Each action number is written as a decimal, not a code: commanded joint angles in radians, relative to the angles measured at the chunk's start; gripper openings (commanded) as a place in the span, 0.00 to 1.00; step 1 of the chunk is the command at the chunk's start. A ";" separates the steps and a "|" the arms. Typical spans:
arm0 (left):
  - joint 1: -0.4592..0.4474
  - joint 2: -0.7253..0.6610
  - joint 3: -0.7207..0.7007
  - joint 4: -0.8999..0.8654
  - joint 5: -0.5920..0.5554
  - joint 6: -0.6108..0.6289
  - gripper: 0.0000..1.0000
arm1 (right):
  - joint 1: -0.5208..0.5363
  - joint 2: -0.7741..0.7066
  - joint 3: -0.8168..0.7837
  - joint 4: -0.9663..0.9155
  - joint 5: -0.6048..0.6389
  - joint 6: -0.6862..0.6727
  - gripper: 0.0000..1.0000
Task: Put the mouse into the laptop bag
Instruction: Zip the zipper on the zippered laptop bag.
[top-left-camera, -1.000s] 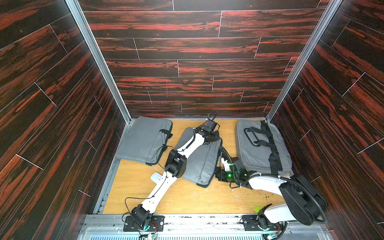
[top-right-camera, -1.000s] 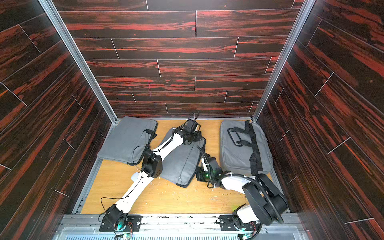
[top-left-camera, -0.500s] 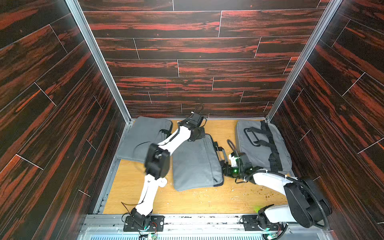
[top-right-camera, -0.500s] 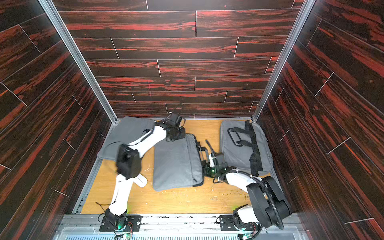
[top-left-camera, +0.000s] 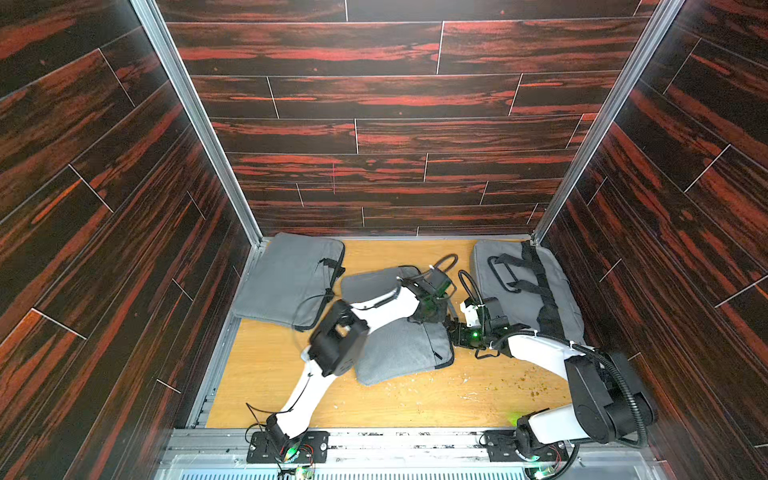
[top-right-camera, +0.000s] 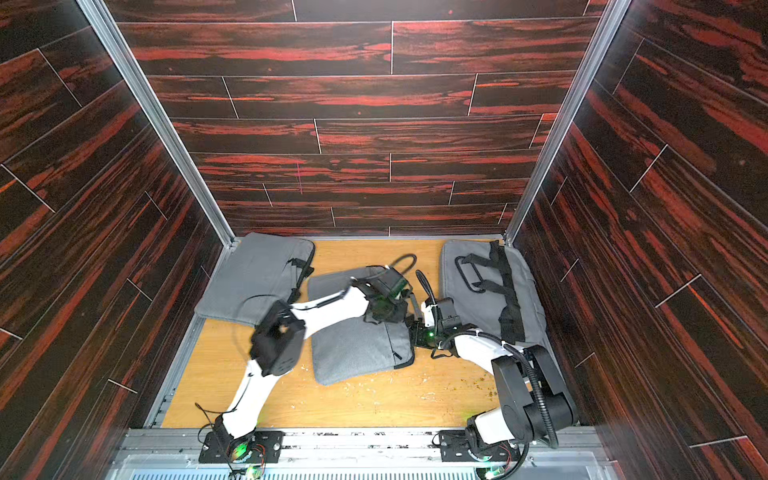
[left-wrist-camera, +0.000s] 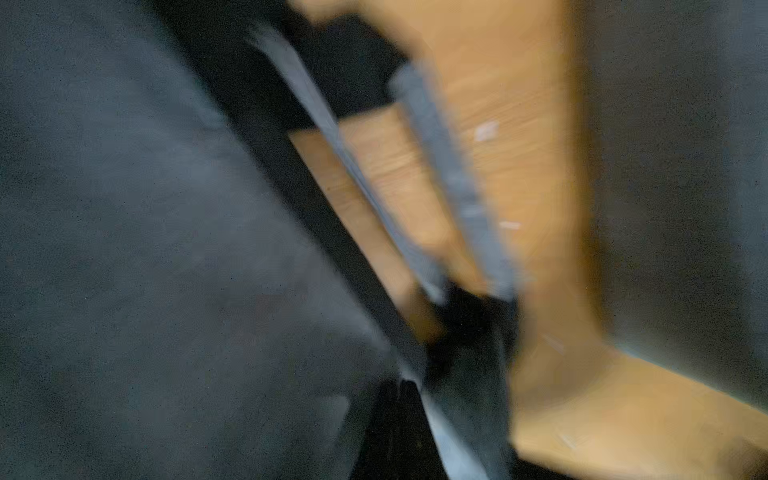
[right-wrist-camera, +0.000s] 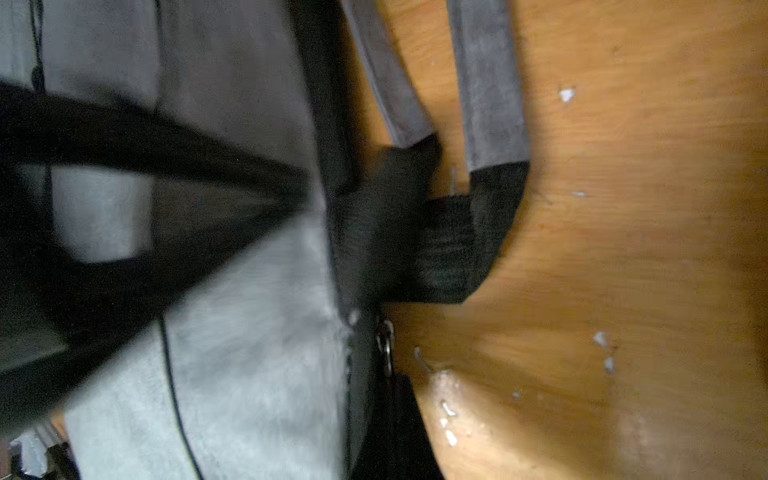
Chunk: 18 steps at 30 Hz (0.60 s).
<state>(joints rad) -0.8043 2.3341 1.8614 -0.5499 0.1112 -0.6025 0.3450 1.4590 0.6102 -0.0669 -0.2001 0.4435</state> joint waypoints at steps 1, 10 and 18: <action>0.042 0.039 0.045 -0.062 -0.037 -0.008 0.00 | -0.024 -0.033 -0.039 -0.048 0.035 -0.007 0.00; 0.104 0.151 0.008 -0.050 -0.021 -0.043 0.00 | -0.029 -0.171 -0.181 -0.128 0.033 0.096 0.00; 0.145 0.214 0.048 -0.055 -0.018 -0.043 0.00 | 0.045 -0.369 -0.295 -0.259 0.036 0.215 0.00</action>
<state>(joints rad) -0.7227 2.4199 1.9572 -0.5034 0.2203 -0.6468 0.3489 1.1290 0.3561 -0.1642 -0.1856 0.5911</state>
